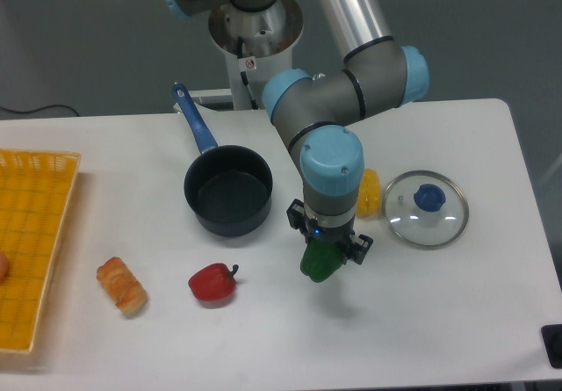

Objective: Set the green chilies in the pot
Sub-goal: 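Hold the green pepper in the gripper and lift it slightly, then carry the held green pepper over the dark blue saucepan and lower it in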

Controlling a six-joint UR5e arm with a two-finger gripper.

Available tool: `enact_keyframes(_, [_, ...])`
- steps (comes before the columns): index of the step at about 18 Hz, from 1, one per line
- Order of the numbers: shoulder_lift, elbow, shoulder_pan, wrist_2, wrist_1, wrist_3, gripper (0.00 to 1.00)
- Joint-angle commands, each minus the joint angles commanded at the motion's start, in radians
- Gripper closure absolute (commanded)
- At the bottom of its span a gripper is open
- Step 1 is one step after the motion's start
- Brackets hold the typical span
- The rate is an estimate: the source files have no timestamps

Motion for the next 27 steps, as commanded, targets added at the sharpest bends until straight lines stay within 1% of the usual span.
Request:
enact_keyframes(15, [0.006,0.002,-0.003,-0.011,-0.005,0.0,0.47])
enact_keyframes(21, [0.017,0.0,-0.017,-0.006,-0.055,0.002,0.47])
enact_keyframes(24, [0.037,-0.002,-0.032,-0.002,-0.11,0.002,0.47])
enact_keyframes(27, [0.041,-0.017,-0.066,-0.002,-0.12,0.0,0.46])
